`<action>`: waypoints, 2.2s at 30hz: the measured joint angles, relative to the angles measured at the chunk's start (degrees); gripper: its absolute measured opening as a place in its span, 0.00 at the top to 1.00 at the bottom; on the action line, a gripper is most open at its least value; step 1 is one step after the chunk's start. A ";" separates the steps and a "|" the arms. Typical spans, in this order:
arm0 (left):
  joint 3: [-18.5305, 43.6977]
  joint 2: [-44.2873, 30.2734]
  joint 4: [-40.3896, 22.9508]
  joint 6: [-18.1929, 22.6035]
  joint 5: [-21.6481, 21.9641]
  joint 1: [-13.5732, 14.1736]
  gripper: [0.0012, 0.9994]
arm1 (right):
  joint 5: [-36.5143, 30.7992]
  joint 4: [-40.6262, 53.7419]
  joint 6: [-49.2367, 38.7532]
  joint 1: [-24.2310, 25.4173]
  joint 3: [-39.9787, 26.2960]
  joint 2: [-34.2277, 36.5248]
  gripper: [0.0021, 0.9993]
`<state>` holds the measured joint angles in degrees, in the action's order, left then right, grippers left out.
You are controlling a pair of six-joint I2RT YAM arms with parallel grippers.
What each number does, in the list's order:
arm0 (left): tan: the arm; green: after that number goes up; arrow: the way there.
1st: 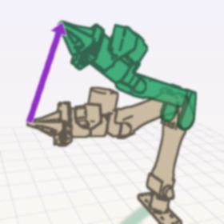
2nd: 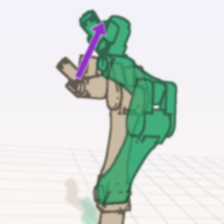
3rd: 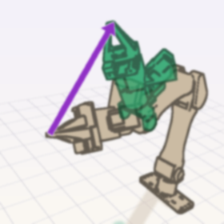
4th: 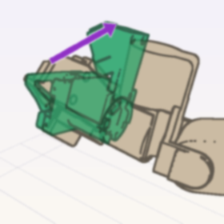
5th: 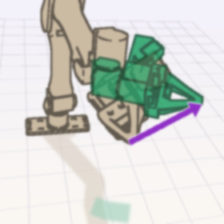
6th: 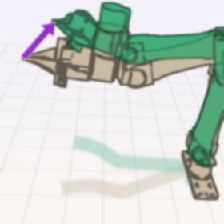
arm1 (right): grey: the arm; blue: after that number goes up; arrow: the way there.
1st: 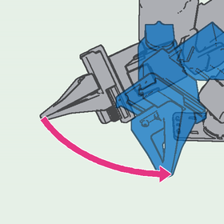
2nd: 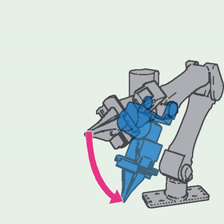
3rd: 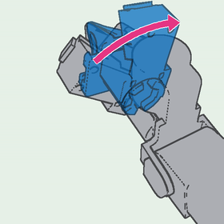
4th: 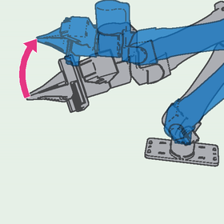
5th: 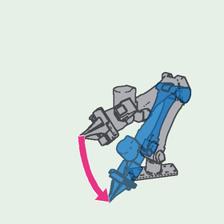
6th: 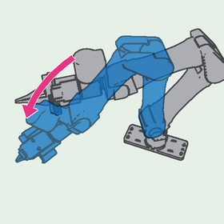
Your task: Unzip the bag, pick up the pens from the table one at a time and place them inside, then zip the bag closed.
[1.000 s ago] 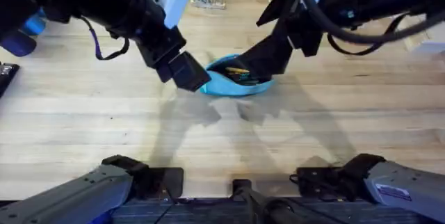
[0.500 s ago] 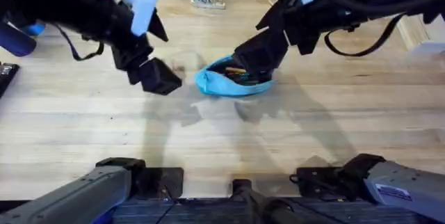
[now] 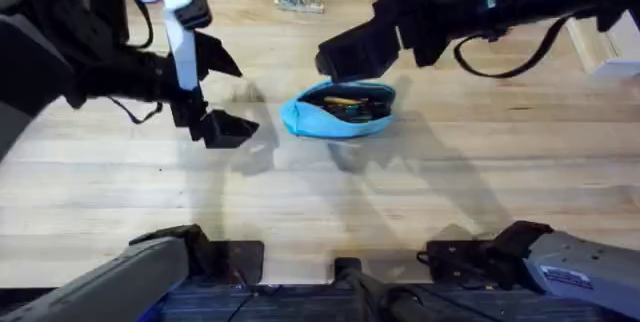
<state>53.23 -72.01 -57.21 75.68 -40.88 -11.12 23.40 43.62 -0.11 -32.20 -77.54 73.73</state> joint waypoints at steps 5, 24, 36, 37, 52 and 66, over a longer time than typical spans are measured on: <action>-2.97 0.00 -0.26 2.36 -5.50 -0.83 0.01 | -0.93 -0.07 1.11 -3.40 0.00 0.75 0.00; -5.18 0.00 -0.52 3.47 -6.15 -0.83 0.01 | -26.26 1.12 28.15 -19.04 0.00 6.62 0.00; -5.20 -0.46 4.09 3.52 -5.60 -3.64 0.01 | -28.70 0.55 30.04 -19.33 0.00 8.50 0.00; -5.20 -0.88 4.15 3.52 -5.59 -4.16 0.01 | -28.68 0.54 30.15 -19.33 0.00 8.52 0.00; -5.20 -3.04 4.04 3.52 -5.41 -5.31 0.01 | -28.55 0.63 30.18 -22.53 0.00 12.35 0.00; -5.20 -3.04 4.04 3.52 -5.41 -5.33 0.01 | -27.65 -1.06 31.88 -23.37 0.00 15.74 0.00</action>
<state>48.03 -75.05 -53.17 79.20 -46.28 -16.45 -4.25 42.56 31.77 -55.58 -77.54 89.47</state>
